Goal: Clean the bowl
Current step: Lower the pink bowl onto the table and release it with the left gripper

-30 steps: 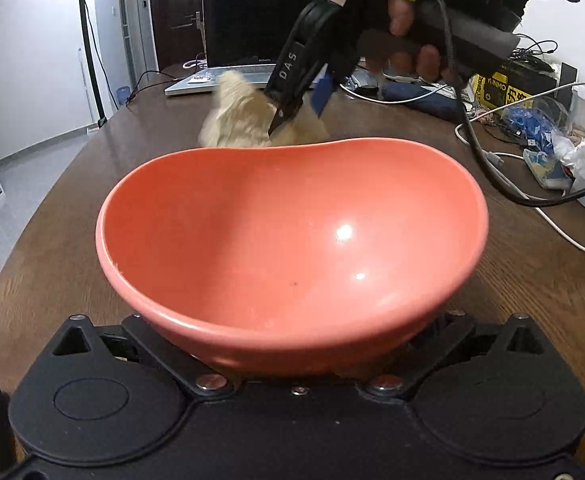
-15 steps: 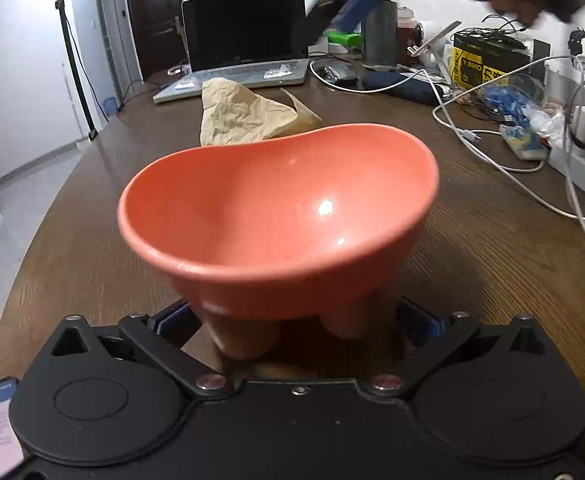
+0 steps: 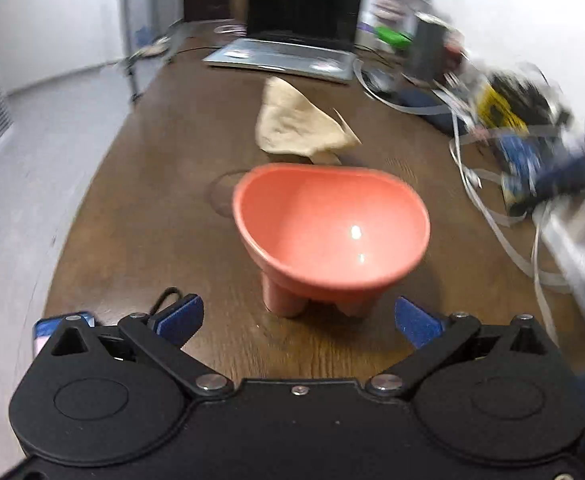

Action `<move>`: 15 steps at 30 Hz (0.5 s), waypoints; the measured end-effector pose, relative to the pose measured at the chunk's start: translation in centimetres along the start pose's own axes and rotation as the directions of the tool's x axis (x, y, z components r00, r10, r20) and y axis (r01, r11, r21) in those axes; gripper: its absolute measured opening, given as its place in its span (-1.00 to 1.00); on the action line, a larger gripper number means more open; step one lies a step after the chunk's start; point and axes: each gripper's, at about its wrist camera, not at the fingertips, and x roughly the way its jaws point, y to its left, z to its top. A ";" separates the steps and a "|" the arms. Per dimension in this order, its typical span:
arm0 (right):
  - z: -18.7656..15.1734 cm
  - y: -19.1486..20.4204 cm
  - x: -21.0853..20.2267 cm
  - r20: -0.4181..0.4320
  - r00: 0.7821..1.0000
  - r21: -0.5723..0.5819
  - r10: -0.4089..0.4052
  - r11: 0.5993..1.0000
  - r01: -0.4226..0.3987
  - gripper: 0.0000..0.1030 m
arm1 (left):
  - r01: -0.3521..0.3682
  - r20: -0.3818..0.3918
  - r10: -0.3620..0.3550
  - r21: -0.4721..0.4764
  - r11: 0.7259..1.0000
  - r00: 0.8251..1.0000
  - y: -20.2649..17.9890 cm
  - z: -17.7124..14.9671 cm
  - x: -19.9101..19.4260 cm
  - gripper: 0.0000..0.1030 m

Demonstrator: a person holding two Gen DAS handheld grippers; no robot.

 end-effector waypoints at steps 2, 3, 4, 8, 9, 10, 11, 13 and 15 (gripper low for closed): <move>-0.4 0.2 -0.4 -0.018 1.000 0.022 0.006 1.000 -0.006 0.68 | -0.083 -0.024 0.082 -0.019 0.996 0.996 -0.5 1.5 -1.7 1.00; -1.1 0.5 -0.9 -0.034 0.999 0.037 0.015 0.999 -0.014 0.72 | -0.112 -0.032 0.111 -0.024 0.993 0.993 -0.7 2.0 -2.4 1.00; -1.3 0.7 -1.1 -0.036 0.999 0.034 0.011 0.999 -0.010 0.73 | -0.131 -0.046 0.129 -0.041 0.991 0.991 -0.9 2.6 -3.3 1.00; -1.6 1.2 -2.8 -0.031 0.998 0.017 -0.051 0.999 0.052 0.75 | -0.086 -0.098 0.073 -0.141 0.986 0.993 -1.1 4.2 -5.6 1.00; -1.6 1.2 -3.3 -0.037 0.998 0.026 -0.056 0.998 0.057 0.75 | -0.083 -0.122 0.063 -0.167 0.982 0.991 -1.5 4.6 -6.2 1.00; -1.8 1.4 -4.3 -0.038 0.998 0.037 -0.043 0.998 0.044 0.75 | -0.092 -0.141 0.067 -0.174 0.980 0.988 -2.0 4.7 -6.7 1.00; -1.9 1.5 -5.0 -0.026 0.999 0.048 -0.029 0.998 0.030 0.75 | -0.100 -0.148 0.075 -0.168 0.981 0.986 -2.3 4.8 -6.8 1.00; -2.0 1.5 -6.3 0.006 1.000 0.054 -0.017 0.998 0.017 0.75 | -0.110 -0.161 0.085 -0.152 0.982 0.983 -3.6 4.7 -7.4 1.00; -2.2 1.7 -7.7 0.036 0.999 0.046 -0.021 0.999 0.020 0.76 | -0.116 -0.171 0.091 -0.138 0.984 0.981 -4.7 4.6 -7.8 1.00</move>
